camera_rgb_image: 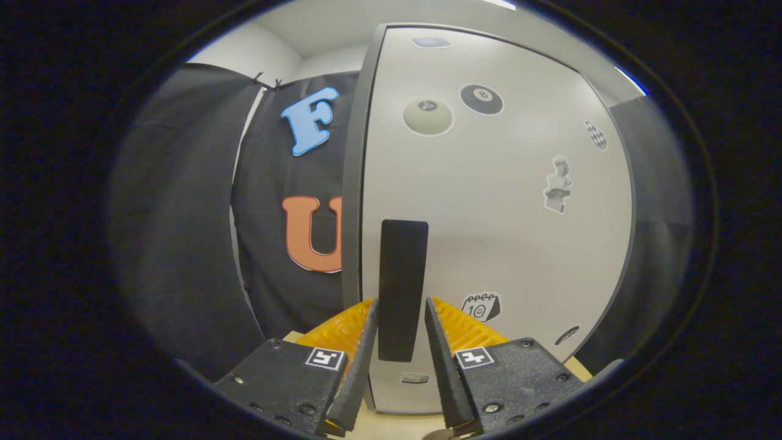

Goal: Open the shoe cabinet door, grab the shoes and put them into the shoe cabinet, then close the shoe cabinet door.

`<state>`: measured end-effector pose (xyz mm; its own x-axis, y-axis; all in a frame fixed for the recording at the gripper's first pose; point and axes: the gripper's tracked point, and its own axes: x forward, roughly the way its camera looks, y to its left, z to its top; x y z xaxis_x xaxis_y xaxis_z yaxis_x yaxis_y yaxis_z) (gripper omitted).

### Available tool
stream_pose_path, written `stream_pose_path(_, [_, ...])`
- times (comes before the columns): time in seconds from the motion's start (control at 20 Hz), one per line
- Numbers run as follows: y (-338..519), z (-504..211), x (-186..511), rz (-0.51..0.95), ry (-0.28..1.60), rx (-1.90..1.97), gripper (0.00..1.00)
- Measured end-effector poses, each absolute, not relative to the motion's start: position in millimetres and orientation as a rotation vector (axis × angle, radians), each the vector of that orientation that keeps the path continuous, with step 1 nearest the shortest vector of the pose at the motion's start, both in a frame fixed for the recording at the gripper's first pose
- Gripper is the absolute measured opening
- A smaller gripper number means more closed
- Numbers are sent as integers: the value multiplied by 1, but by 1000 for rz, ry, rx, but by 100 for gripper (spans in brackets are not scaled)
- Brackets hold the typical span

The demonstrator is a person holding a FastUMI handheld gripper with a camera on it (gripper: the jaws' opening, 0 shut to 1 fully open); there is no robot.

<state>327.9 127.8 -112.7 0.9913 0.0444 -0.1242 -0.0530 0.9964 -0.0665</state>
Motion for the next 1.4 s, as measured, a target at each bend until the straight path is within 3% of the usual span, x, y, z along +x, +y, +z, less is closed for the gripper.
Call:
stream_pose_path(0.2, [129, -116, 334, 50, 137, -73, 40])
stream_pose_path(0.4, [128, -116, 330, 67, 150, -91, 34])
stream_pose_path(1.4, [106, -108, 253, 204, 168, -48, 24])
